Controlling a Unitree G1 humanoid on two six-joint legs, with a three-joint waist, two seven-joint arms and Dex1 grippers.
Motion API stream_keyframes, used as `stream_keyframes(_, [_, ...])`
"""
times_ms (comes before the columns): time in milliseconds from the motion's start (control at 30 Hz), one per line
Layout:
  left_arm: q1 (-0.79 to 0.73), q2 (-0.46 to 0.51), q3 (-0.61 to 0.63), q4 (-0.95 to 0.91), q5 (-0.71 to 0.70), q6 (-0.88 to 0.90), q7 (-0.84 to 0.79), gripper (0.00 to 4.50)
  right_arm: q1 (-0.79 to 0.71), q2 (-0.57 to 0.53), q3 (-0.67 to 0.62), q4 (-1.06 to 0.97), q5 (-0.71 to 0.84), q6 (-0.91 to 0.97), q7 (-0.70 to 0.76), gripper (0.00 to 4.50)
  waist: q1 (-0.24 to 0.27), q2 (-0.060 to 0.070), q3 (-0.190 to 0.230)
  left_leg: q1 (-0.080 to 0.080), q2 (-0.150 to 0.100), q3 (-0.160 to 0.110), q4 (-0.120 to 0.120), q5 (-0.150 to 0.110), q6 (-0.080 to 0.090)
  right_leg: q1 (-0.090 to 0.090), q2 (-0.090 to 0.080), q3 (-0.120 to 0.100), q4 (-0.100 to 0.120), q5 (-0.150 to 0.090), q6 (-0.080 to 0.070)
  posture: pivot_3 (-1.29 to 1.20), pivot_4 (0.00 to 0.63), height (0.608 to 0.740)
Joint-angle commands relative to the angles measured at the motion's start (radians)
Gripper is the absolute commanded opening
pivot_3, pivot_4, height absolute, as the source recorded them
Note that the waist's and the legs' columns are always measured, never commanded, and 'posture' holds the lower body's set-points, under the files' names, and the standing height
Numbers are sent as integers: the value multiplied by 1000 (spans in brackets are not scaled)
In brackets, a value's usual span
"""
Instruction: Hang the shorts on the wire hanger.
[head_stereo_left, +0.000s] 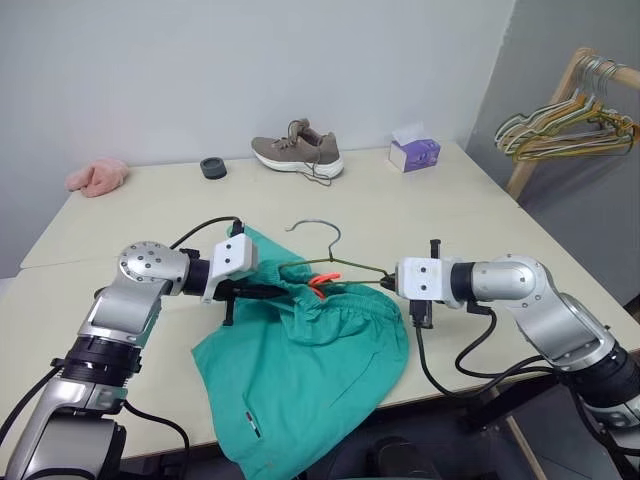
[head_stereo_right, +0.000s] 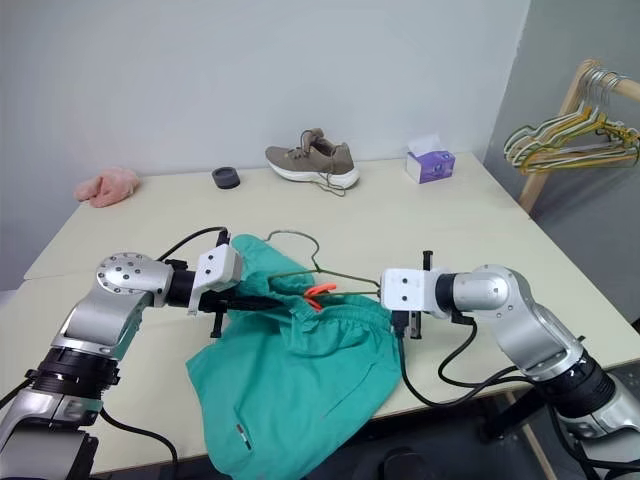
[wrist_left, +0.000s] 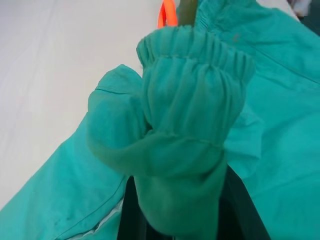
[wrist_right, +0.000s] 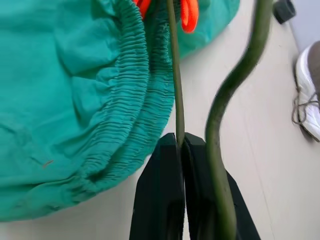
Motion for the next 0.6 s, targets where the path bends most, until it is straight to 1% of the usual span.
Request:
stream_keyframes(33, [-5, 10, 36, 11, -7, 15, 28, 103, 12, -69, -74, 73, -7, -72, 33, 1433, 1, 0, 0, 0, 0, 0, 0, 0, 0, 0, 0, 0, 0, 0, 0, -207, 0, 740])
stream_keyframes(133, [3, 16, 35, 4, -8, 18, 31, 8, 34, -168, -133, 189, -26, -106, 44, 2532, 4, 0, 0, 0, 0, 0, 1, 0, 0, 1, 0, 0, 0, 0, 0, -203, 0, 740])
stream_keyframes(200, [9, 19, 35, -2, -9, 19, 33, 0, 59, -220, -173, 233, -13, -105, 57, 3171, 6, 1, 0, 0, 0, 0, 1, 0, 0, 1, 0, 0, 0, 0, 0, -205, 0, 740])
stream_keyframes(267, [15, 23, 37, -2, -10, 17, 38, 0, 124, -238, -248, 190, 109, 40, 109, 3819, 5, 1, 0, 0, 0, 0, 1, 0, 0, 1, 0, 0, 0, 0, 0, -209, 0, 740])
stream_keyframes(300, [15, 22, 41, 0, -11, 18, 43, 0, 160, -236, -283, 153, 169, 113, 127, 4194, 5, 0, 0, 1, 0, 0, 0, 0, 0, 1, 0, 0, 0, 0, 0, -211, 0, 740])
stream_keyframes(333, [15, 22, 44, 2, -13, 18, 46, 0, 192, -227, -312, 113, 222, 185, 135, 4462, 3, 0, 0, 1, 0, 0, 0, 0, 0, 1, 0, -1, 0, 0, 0, -216, 0, 740])
stream_keyframes(400, [12, 18, 47, 8, -14, 17, 50, 0, 240, -177, -351, 20, 312, 337, 99, 4462, -3, 0, 0, 1, 1, -1, 0, 0, 0, 1, 1, -1, 1, 0, -1, -217, 0, 740])
stream_keyframes(467, [8, 16, 45, 13, -14, 15, 53, 0, 263, -91, -371, -66, 393, 506, 23, 4462, -12, 1, 0, 1, 1, -1, 0, 0, 0, 1, 1, 0, 2, -1, 0, -220, 0, 740])
stream_keyframes(533, [5, 12, 42, 15, -14, 13, 55, 0, 268, 2, -372, -109, 433, 627, -62, 4462, -20, 1, 0, 1, 1, -1, 1, 0, 0, 1, 1, 0, 2, -1, 0, -220, 0, 740])
stream_keyframes(600, [1, 8, 40, 17, -13, 13, 56, 0, 261, 81, -368, -115, 447, 706, -138, 4462, -21, 1, 0, 1, 1, -1, 3, 0, 0, 2, 1, 0, 2, 0, 0, -220, 0, 740])
